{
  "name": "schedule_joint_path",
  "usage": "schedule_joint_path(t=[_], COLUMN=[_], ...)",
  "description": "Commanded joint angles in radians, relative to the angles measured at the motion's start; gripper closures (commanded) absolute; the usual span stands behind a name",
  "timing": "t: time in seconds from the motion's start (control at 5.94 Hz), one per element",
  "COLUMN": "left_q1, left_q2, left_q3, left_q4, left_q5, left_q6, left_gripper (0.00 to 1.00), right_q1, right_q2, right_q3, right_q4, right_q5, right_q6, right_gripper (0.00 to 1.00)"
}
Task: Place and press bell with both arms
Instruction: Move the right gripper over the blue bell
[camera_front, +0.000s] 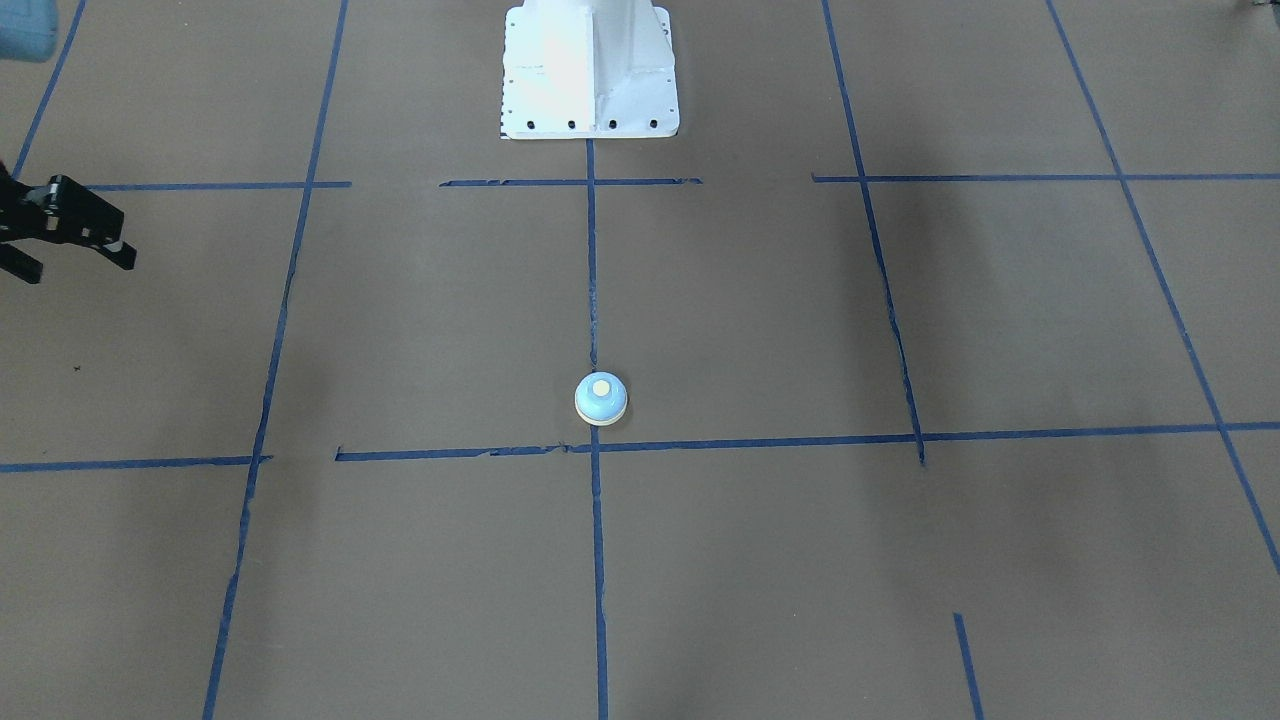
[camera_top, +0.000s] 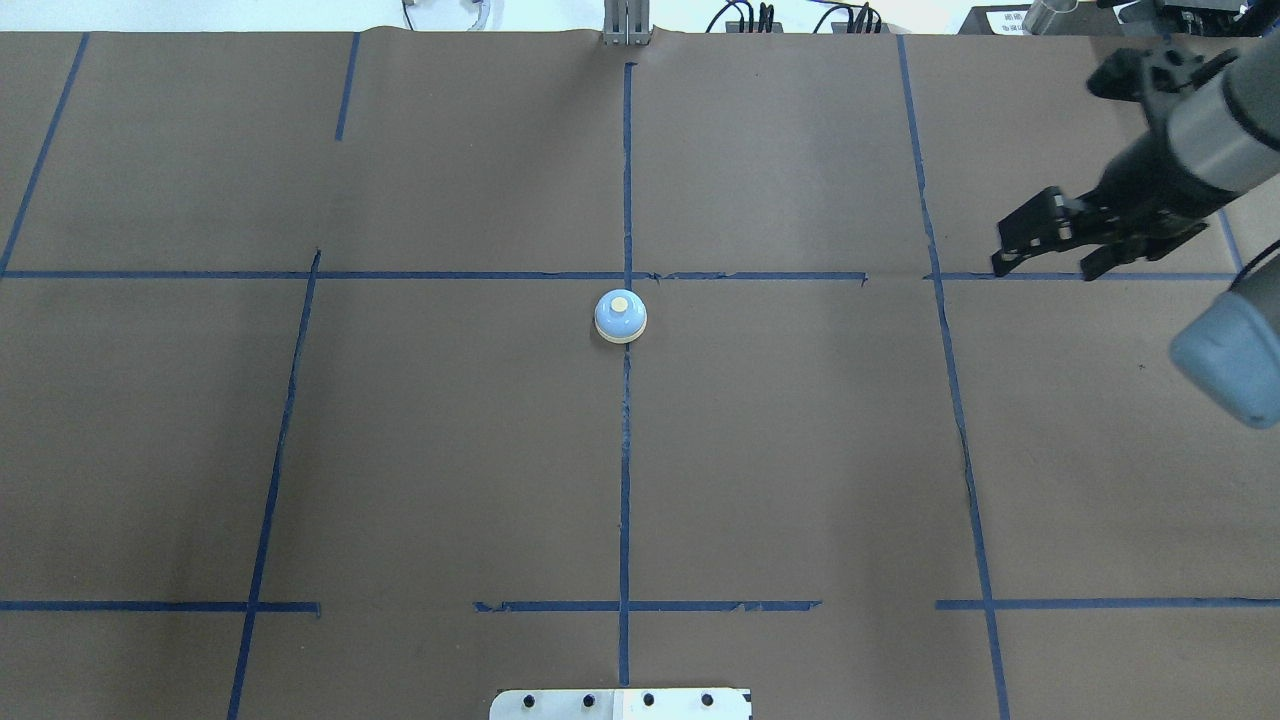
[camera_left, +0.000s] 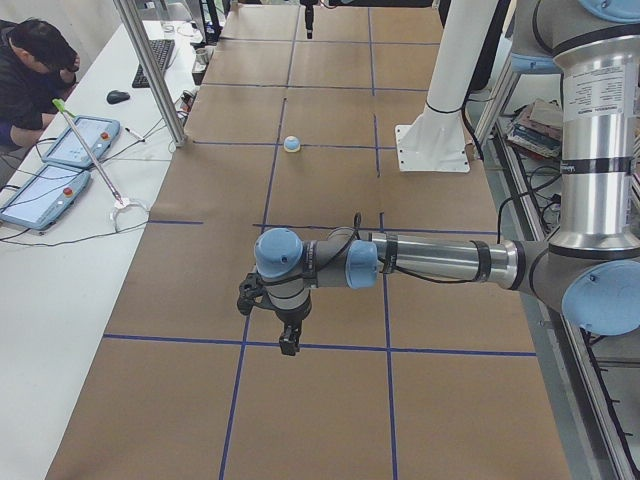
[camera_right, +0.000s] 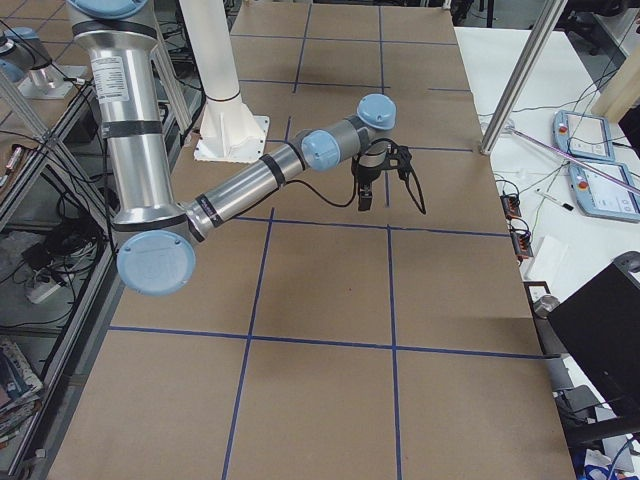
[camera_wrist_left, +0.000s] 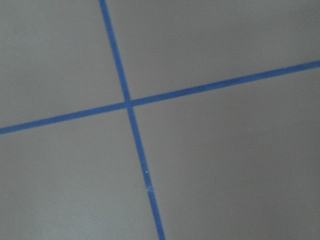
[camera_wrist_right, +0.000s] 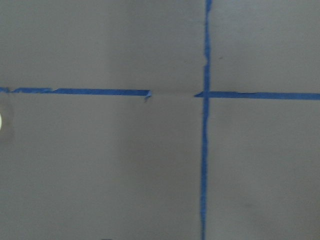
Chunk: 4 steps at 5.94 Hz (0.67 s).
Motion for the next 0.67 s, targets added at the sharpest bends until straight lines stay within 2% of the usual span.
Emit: schedule_joint_path(t=[0.0, 0.17, 0.34, 0.5], left_q1=[-0.007, -0.009, -0.009, -0.009], left_q2=[0.007, 0.008, 0.008, 0.007], left_q3=[-0.011, -0.015, -0.015, -0.015], left_q4=[0.000, 0.000, 0.000, 0.000], left_q5=[-0.002, -0.002, -0.002, -0.001], left_q6=[-0.002, -0.002, -0.002, -0.002], left_gripper=[0.00, 0.00, 0.00, 0.00], right_q1=[-0.239, -0.292, -0.333, -0.357], right_q2=[0.221, 0.365, 0.521, 0.628], right_q3=[-0.082, -0.221, -0.408, -0.559], right_q4=[-0.002, -0.001, -0.001, 0.004], right_q5=[-0.180, -0.224, -0.271, -0.310], right_q6=[0.265, 0.342, 0.384, 0.401], right_gripper=[0.00, 0.00, 0.01, 0.24])
